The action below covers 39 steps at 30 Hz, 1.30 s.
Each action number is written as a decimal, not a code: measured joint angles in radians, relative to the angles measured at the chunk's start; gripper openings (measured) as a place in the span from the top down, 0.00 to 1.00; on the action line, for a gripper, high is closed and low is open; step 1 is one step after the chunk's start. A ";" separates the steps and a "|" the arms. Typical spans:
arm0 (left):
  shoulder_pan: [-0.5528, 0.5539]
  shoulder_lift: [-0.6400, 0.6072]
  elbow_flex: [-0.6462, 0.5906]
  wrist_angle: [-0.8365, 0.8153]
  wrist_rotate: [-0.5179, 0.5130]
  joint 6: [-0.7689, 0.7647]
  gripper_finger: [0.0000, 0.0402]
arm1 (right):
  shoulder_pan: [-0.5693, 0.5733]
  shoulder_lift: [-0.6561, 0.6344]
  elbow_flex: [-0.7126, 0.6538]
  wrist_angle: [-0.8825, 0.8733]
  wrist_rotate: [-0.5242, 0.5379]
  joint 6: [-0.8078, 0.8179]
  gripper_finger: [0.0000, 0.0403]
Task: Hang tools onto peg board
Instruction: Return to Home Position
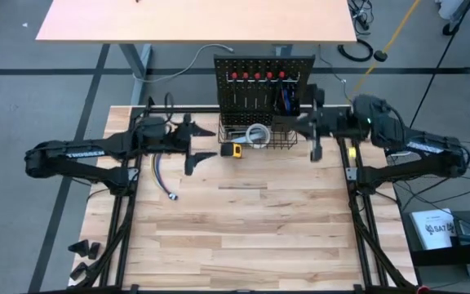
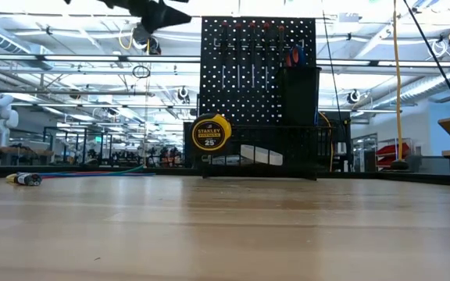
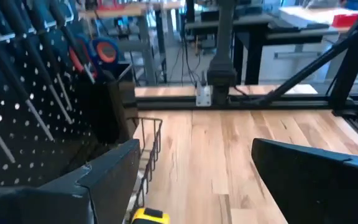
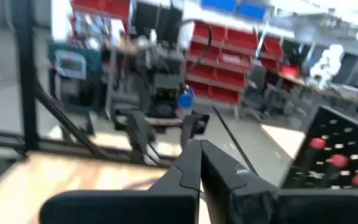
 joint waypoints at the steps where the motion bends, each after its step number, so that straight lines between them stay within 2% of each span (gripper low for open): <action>1: -0.017 -0.016 -0.021 0.023 -0.019 -0.001 0.21 | 0.011 -0.034 -0.060 0.049 0.000 0.018 1.00; 5: -0.068 -0.053 -0.121 0.169 -0.075 -0.058 0.21 | 0.048 -0.156 -0.293 0.223 0.000 0.113 1.00; 10: -0.118 -0.056 -0.236 0.364 -0.096 -0.105 0.21 | 0.062 -0.261 -0.514 0.330 0.000 0.194 1.00; 18: -0.184 -0.016 -0.424 0.709 -0.161 -0.121 0.21 | 0.063 -0.256 -0.789 0.515 0.002 0.331 1.00; 23: -0.165 -0.034 -0.436 0.637 -0.190 -0.122 0.21 | 0.061 -0.253 -0.894 0.621 0.037 0.346 1.00; 25: -0.147 -0.054 -0.436 0.552 -0.194 -0.119 0.21 | 0.061 -0.259 -0.909 0.611 0.079 0.365 1.00; 31: -0.096 -0.157 -0.436 0.349 -0.200 -0.105 0.21 | 0.053 -0.308 -0.912 0.515 0.076 0.348 1.00; 36: -0.098 -0.294 -0.515 0.356 -0.192 -0.126 0.21 | 0.025 -0.393 -0.912 0.411 0.080 0.348 1.00; 39: -0.098 -0.395 -0.594 0.378 -0.227 -0.157 0.21 | 0.025 -0.435 -0.912 0.381 0.080 0.351 1.00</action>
